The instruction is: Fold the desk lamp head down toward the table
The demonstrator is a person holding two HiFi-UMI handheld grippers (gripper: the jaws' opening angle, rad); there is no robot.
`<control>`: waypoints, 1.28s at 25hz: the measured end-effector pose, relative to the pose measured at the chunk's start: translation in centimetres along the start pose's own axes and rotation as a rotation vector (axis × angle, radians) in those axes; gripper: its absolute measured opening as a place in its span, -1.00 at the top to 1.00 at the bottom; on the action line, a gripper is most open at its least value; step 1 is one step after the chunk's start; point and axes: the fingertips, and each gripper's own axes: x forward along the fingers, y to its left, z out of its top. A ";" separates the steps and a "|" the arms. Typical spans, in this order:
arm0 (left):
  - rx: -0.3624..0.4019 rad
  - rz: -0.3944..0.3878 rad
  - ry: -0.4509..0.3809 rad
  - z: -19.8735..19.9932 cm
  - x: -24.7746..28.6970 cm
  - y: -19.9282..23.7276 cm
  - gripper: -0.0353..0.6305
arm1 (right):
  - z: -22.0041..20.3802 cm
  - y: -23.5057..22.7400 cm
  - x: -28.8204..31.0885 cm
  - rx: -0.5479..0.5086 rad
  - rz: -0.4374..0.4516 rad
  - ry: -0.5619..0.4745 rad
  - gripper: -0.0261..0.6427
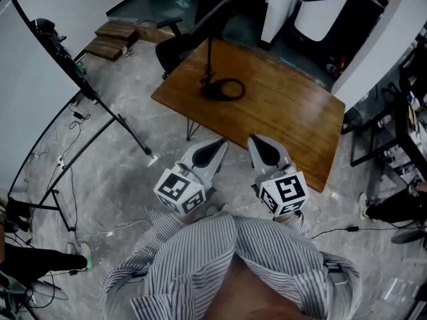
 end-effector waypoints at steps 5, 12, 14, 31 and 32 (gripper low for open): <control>0.012 0.009 -0.015 0.3 0.1 0.8 0.88 | 0.2 -0.5 0.5 -0.006 -0.011 -0.018 0.92; 0.006 0.031 -0.008 -0.1 1.0 1.8 0.88 | -0.6 -1.2 1.3 -0.003 0.007 0.010 0.92; -0.002 0.040 -0.009 -0.2 1.2 2.4 0.88 | -0.8 -1.3 1.6 -0.003 0.014 0.015 0.92; 0.008 0.035 -0.015 -0.5 6.9 11.1 0.88 | -2.2 -6.3 10.9 -0.030 0.044 -0.013 0.92; 0.005 0.032 -0.011 -0.5 7.5 12.3 0.88 | -2.3 -6.8 12.2 -0.031 0.038 -0.011 0.92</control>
